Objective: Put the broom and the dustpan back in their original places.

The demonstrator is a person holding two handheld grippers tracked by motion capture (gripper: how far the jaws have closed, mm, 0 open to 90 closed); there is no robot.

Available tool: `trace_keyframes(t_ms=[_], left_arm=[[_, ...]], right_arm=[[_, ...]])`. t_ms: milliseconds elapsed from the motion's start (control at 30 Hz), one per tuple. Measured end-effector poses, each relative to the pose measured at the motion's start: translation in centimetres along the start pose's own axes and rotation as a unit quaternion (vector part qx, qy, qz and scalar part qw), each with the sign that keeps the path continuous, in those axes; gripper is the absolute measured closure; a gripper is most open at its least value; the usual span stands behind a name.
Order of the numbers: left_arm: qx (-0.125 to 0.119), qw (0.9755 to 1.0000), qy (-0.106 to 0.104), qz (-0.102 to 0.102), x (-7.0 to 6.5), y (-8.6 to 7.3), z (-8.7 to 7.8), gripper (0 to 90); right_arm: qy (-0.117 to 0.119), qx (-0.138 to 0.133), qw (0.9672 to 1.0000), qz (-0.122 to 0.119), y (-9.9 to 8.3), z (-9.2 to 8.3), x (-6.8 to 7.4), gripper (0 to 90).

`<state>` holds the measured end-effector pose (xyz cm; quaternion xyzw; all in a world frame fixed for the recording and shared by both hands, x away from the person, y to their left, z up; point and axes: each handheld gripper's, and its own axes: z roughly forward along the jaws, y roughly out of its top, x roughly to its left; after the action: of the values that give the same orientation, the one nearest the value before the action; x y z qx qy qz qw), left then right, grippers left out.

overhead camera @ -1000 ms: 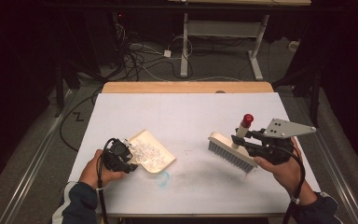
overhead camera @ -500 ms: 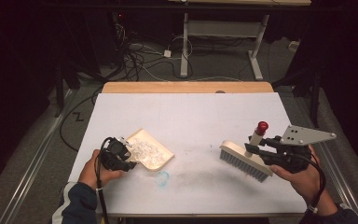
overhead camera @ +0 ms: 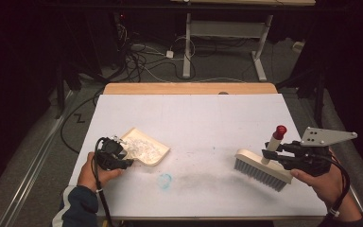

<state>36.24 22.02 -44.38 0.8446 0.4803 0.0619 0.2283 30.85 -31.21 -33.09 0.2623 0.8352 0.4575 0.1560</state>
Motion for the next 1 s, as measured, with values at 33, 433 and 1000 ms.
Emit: trace_keyframes(t_ms=[33,433,1000], left_arm=[[-0.001,1.0,0.003,-0.005,0.2,0.0,0.0,63.2],[-0.027,0.9973,0.023,-0.064,2.3,-0.8,0.3,63.0],[-0.032,0.9966,0.03,-0.07,1.5,-0.7,1.1,62.5]], right_arm=[[0.002,0.002,1.0,0.003,-0.1,0.0,-0.1,70.8],[0.043,0.046,0.9978,0.017,-0.5,1.0,-1.3,70.7],[0.009,0.075,0.9959,0.05,0.3,5.4,-6.3,67.1]])
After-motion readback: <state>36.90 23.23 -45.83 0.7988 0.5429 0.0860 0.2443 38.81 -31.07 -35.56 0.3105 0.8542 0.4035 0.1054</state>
